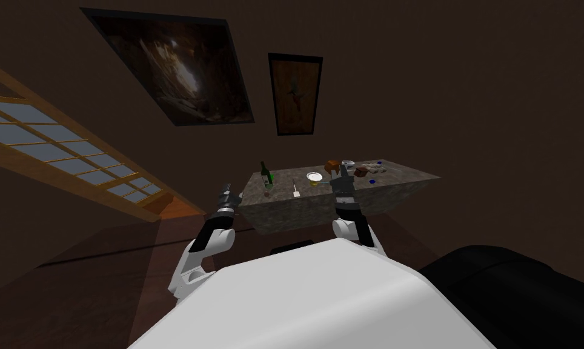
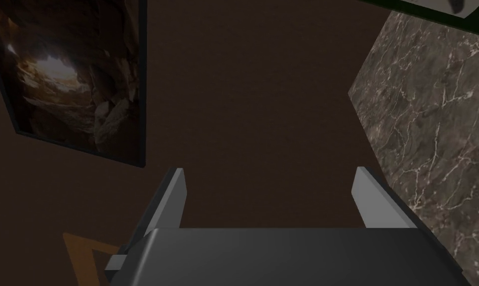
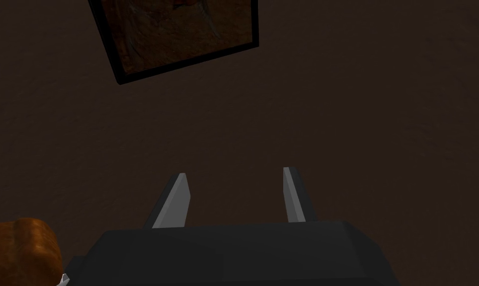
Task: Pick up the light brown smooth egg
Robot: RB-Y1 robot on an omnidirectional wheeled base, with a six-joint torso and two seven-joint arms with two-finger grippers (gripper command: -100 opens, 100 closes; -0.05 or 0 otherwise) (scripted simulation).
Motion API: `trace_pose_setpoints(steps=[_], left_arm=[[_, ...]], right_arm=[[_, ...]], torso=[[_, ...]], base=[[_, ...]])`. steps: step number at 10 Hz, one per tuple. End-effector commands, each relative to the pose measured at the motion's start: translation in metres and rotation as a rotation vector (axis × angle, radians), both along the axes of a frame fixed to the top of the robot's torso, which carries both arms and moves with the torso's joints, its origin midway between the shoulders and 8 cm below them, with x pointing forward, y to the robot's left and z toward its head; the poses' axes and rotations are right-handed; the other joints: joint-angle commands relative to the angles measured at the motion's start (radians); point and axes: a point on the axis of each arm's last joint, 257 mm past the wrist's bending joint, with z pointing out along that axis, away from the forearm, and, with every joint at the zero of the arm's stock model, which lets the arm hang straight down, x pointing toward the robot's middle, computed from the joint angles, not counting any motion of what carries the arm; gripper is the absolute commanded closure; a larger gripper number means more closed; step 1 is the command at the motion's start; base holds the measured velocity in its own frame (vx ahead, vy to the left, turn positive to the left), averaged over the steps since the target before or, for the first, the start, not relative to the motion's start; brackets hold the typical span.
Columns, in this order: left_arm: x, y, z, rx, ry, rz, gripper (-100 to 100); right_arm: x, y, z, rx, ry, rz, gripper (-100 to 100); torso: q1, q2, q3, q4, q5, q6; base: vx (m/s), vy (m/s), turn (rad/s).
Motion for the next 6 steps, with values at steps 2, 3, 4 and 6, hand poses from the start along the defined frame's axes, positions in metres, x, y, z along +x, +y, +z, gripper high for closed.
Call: trace_pose_setpoints(steps=[2, 3, 4, 6], left_arm=[[0.008, 0.007, -0.024, -0.059, 0.081, 0.003, -100], [0.008, 0.007, -0.030, -0.061, 0.104, 0.006, -100], [0.013, 0.011, -0.039, -0.100, 0.133, 0.007, -100], [0.013, 0.011, -0.050, -0.103, 0.172, 0.011, -100]], right_arm=[[0.000, 0.000, 0.000, 0.000, 0.000, 0.000, 0], [0.000, 0.000, 0.000, 0.000, 0.000, 0.000, 0], [0.000, 0.000, 0.000, 0.000, 0.000, 0.000, 0], [0.000, 0.000, 0.000, 0.000, 0.000, 0.000, 0]], torso=[[0.000, 0.000, 0.000, 0.000, 0.000, 0.000], [0.000, 0.000, 0.000, 0.000, 0.000, 0.000], [0.000, 0.000, 0.000, 0.000, 0.000, 0.000], [0.000, 0.000, 0.000, 0.000, 0.000, 0.000]], base=[[0.017, -0.030, 0.019], [0.015, -0.032, 0.016], [0.016, -0.034, 0.024], [0.011, -0.023, 0.006]])
